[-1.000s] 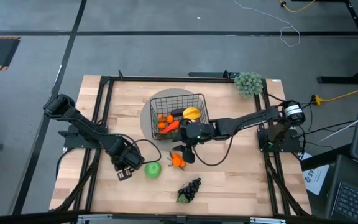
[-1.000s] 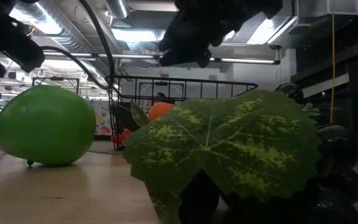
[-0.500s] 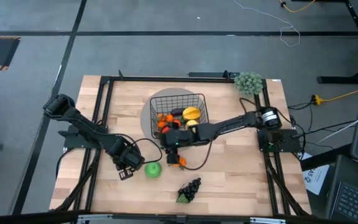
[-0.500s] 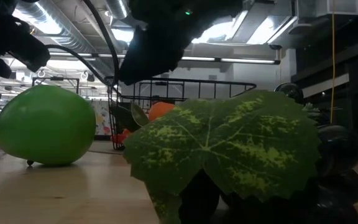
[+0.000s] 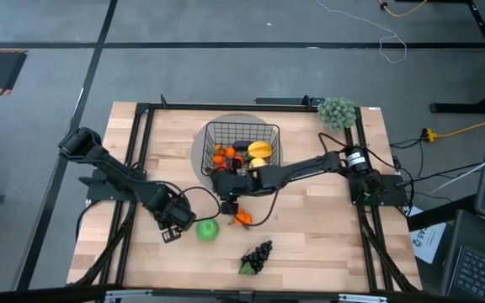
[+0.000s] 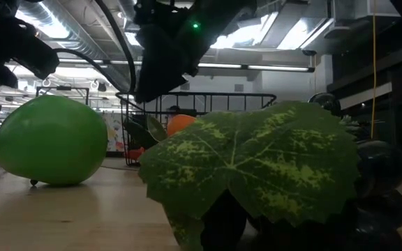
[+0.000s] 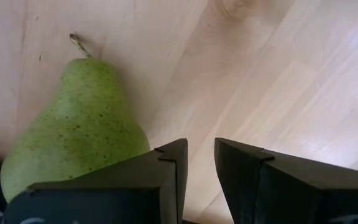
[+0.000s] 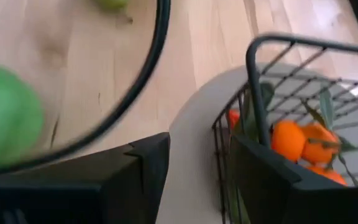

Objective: Build produce basket
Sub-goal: Adjust the wire basket, then put the green pear into the wire basket

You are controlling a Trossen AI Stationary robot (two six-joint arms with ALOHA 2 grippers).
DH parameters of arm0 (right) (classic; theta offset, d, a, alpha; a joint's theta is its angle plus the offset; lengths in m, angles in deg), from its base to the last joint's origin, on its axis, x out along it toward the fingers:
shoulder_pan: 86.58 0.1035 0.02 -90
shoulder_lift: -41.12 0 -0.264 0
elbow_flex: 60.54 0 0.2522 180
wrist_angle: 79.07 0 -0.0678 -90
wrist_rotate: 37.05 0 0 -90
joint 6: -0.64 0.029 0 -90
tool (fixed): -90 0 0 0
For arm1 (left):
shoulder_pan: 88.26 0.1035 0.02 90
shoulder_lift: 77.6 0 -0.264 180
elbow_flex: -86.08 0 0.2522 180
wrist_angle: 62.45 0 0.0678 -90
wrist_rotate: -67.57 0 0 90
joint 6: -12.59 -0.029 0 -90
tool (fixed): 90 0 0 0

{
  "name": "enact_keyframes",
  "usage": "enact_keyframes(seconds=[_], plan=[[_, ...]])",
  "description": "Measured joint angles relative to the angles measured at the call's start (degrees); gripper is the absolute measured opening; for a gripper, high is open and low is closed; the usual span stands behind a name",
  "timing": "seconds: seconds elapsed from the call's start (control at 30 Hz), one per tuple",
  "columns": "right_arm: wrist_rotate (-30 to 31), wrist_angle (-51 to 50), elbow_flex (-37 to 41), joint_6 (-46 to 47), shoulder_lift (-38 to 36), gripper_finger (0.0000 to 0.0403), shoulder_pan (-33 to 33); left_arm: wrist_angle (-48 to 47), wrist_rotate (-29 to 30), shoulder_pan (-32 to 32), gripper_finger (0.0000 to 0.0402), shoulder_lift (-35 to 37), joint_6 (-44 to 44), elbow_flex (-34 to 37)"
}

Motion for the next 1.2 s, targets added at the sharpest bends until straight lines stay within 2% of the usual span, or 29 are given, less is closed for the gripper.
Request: enact_keyframes(seconds=[0.3, 0.43, 0.57, 0.7, 0.87, 1.0, 1.1, 1.2], plan=[[0.93, -15.39, 0.00, 2.89, -2.01, 0.0174, 1.48, 0.04, 0.66, -1.64, 0.0069, 0.00, -0.89, 0.00], [6.08, -20.71, 0.00, 5.60, -2.06, 0.0174, 1.33, 0.16, 1.21, -1.91, 0.0069, 0.00, -0.89, 0.00], [7.47, -21.17, 0.00, 6.27, -2.06, 0.0174, 1.16, 0.17, 1.44, -1.91, 0.0069, 0.00, -0.89, 0.00], [6.65, -20.03, 0.01, 6.09, -2.06, 0.0174, 1.22, 0.17, 1.51, -1.91, 0.0069, 0.00, -0.91, 0.00], [5.73, -13.61, 0.02, 3.68, -2.11, 0.0174, 1.22, 0.21, 1.53, -1.91, 0.0069, 0.00, -0.91, 0.00], [3.20, -13.28, 0.02, 3.52, -2.15, 0.0174, 1.24, 0.22, 1.55, -1.91, 0.0069, 0.00, -0.91, 0.00], [1.06, -17.72, -2.43, 5.07, -2.38, 0.0174, 1.93, 0.22, 1.55, -1.91, 0.0069, 0.00, -0.90, 0.00], [-0.40, -27.58, -9.15, 7.23, -2.66, 0.0174, 3.27, 0.22, 1.59, -1.91, 0.0069, 0.00, -0.91, 0.00]])
